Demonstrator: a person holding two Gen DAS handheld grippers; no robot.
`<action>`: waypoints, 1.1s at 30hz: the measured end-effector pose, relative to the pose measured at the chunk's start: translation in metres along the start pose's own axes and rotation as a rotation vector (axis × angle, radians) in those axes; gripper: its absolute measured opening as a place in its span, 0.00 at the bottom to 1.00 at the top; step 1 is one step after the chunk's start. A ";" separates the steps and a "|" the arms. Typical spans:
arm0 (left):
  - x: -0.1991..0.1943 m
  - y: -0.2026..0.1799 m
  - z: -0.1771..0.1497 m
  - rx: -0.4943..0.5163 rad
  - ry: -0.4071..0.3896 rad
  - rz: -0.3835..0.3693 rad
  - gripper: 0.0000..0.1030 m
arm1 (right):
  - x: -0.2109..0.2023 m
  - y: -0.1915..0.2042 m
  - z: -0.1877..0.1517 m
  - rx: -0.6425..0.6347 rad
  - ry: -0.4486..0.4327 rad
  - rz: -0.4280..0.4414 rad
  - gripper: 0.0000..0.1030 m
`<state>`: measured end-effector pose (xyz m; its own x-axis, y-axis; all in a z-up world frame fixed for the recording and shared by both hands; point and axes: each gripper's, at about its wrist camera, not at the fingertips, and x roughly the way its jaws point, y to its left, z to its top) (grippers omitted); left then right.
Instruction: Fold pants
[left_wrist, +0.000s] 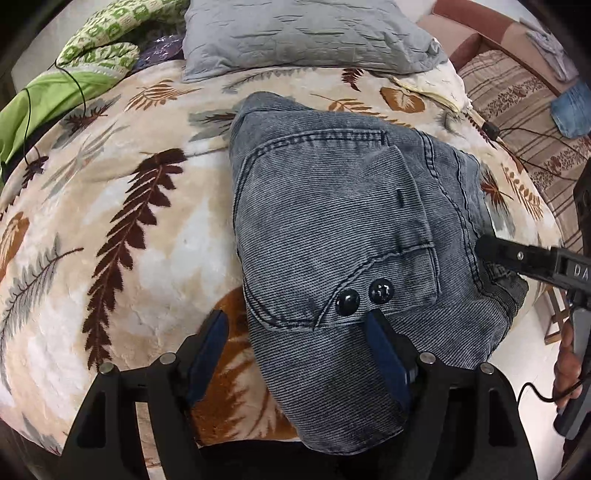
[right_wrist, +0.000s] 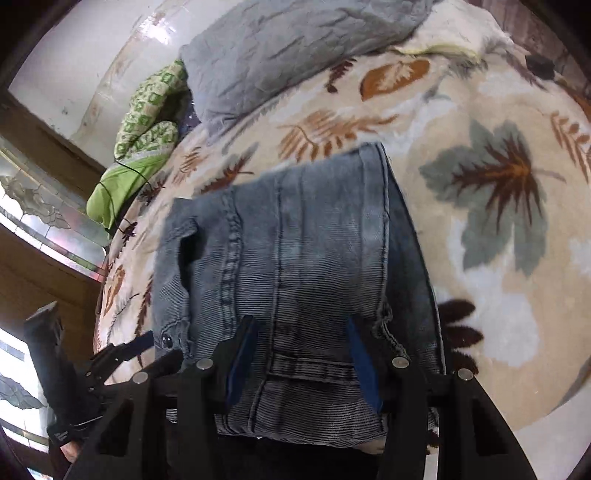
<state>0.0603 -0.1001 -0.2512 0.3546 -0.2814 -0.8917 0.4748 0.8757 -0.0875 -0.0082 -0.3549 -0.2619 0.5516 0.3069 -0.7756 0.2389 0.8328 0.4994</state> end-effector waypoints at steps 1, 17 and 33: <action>-0.001 0.001 0.001 0.000 0.004 -0.002 0.76 | 0.001 0.001 0.000 -0.013 0.001 -0.007 0.53; -0.144 0.019 -0.004 -0.117 -0.348 0.157 0.94 | -0.085 0.053 -0.002 -0.133 -0.175 -0.005 0.61; -0.232 0.053 -0.023 -0.185 -0.616 0.330 1.00 | -0.119 0.119 -0.023 -0.371 -0.360 -0.058 0.72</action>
<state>-0.0149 0.0204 -0.0593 0.8716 -0.1131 -0.4770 0.1398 0.9900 0.0206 -0.0634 -0.2816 -0.1187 0.8015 0.1314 -0.5833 0.0139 0.9712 0.2378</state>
